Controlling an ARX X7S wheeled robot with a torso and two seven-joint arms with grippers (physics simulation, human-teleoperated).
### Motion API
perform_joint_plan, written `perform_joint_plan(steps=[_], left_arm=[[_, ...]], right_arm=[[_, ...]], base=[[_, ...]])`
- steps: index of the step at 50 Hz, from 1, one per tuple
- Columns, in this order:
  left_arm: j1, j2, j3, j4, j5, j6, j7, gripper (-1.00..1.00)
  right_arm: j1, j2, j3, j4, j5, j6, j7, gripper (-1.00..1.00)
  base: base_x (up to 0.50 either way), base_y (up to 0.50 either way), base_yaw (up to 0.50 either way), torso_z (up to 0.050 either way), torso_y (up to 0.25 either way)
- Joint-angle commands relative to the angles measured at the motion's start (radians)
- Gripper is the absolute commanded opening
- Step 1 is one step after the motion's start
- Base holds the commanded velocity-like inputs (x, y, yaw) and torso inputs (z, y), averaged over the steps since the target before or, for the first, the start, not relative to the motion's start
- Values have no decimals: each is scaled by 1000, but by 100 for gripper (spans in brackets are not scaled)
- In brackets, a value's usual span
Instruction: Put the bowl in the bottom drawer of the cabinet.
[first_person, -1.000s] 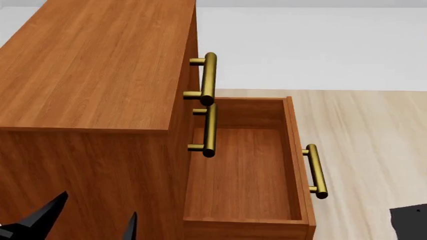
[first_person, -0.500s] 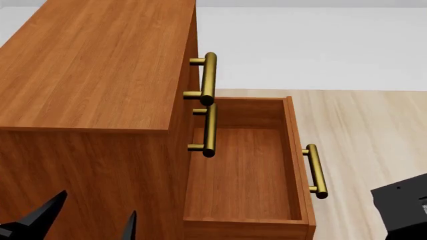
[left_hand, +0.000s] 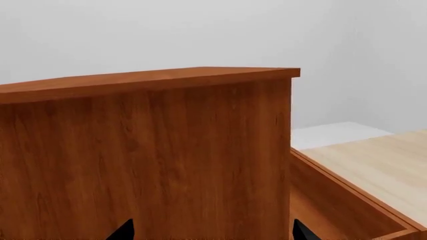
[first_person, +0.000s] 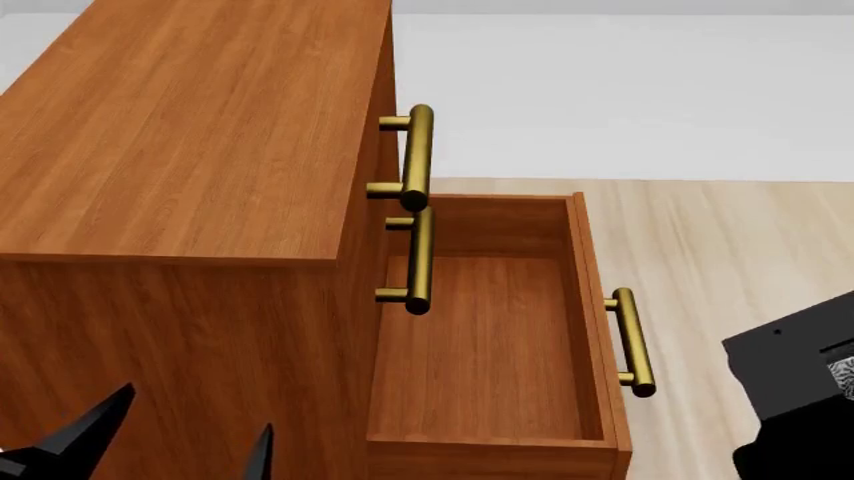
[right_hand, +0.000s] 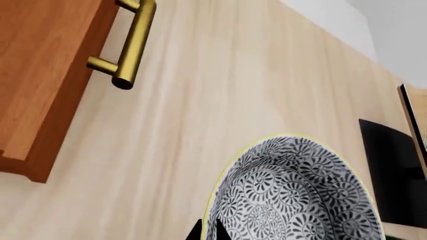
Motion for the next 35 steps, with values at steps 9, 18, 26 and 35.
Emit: perform_joint_plan(steps=[9, 18, 26, 35], left_arm=[[-1, -3, 3, -3, -3, 3, -4, 100], [-10, -5, 16, -1, 9, -9, -8, 100], [-14, -7, 25, -4, 12, -15, -8, 100], [-20, -8, 39, -6, 21, -19, -8, 100]], right_arm=[[39, 20, -35, 17, 42, -18, 42, -100], [130, 34, -165, 23, 26, -18, -9, -100], [206, 33, -263, 43, 7, -26, -55, -100], [297, 32, -394, 50, -21, -31, -122, -100]], base=[[0, 0, 0, 0, 0], [0, 0, 0, 0, 1], [0, 0, 0, 0, 0], [0, 0, 0, 0, 0]])
